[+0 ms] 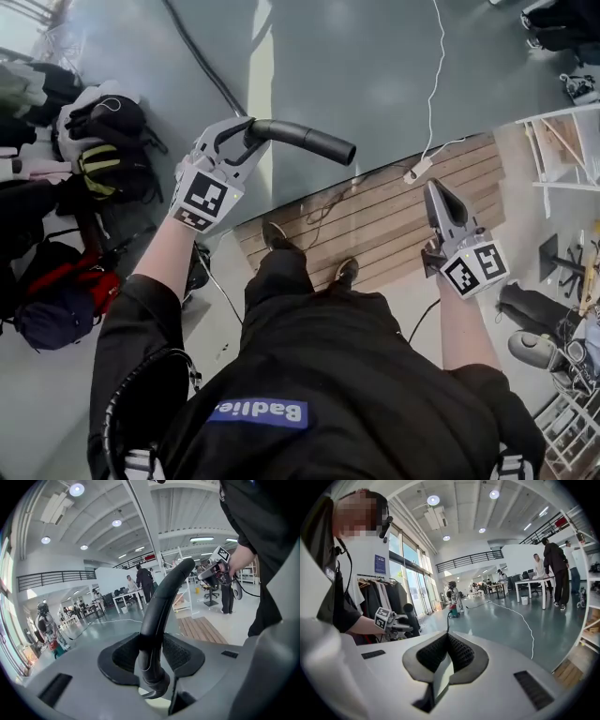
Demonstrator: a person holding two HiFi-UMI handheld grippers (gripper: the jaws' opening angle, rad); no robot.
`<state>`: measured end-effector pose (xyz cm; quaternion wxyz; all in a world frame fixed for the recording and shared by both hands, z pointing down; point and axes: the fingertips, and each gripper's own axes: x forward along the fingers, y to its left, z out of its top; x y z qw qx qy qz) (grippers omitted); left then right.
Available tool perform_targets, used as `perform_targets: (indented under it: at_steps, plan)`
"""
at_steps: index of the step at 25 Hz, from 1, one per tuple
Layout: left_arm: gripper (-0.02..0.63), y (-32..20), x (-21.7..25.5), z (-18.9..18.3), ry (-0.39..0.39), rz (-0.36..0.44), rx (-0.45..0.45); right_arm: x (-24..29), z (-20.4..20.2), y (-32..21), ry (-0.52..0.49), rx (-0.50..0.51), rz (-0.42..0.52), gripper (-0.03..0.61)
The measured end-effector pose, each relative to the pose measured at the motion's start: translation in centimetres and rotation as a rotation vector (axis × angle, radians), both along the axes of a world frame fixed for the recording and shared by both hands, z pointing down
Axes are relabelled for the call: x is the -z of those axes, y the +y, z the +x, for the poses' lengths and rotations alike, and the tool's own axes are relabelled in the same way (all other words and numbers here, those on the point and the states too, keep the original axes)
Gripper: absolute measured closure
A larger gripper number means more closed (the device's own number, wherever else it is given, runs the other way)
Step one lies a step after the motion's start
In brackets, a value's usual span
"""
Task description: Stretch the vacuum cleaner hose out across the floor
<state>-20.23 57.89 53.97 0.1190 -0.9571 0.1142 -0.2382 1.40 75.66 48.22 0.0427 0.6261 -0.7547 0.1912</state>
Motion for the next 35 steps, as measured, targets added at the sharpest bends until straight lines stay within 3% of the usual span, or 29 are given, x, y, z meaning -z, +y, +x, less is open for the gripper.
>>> perform_targets:
  at_steps: [5,9,15,23,29,35]
  plan:
    - [0.453,4.3,-9.3,4.0,-0.103,0.009,-0.036,-8.4,3.9,6.5,0.009,0.013,-0.073,0.575]
    - [0.453,7.4,-18.0,6.7,-0.223,-0.039,-0.114,-11.3,3.4,12.0,0.003,0.033,-0.136,0.575]
    - [0.453,10.8,-28.3,12.3,-0.346,-0.091,-0.248,-15.9,4.1,15.6,-0.072,-0.047,-0.213,0.575]
    - [0.454,12.9,-38.4,20.6,-0.425,-0.136,-0.408,-20.9,6.9,16.8,-0.095,-0.151,-0.234,0.575]
    - [0.456,14.6,-45.5,25.8,-0.480,-0.147,-0.505,-24.8,9.3,22.4,-0.105,-0.337,-0.258,0.575]
    - [0.457,15.8,-51.9,29.9,-0.508,-0.122,-0.553,-28.6,9.8,27.1,-0.117,-0.460,-0.314,0.575]
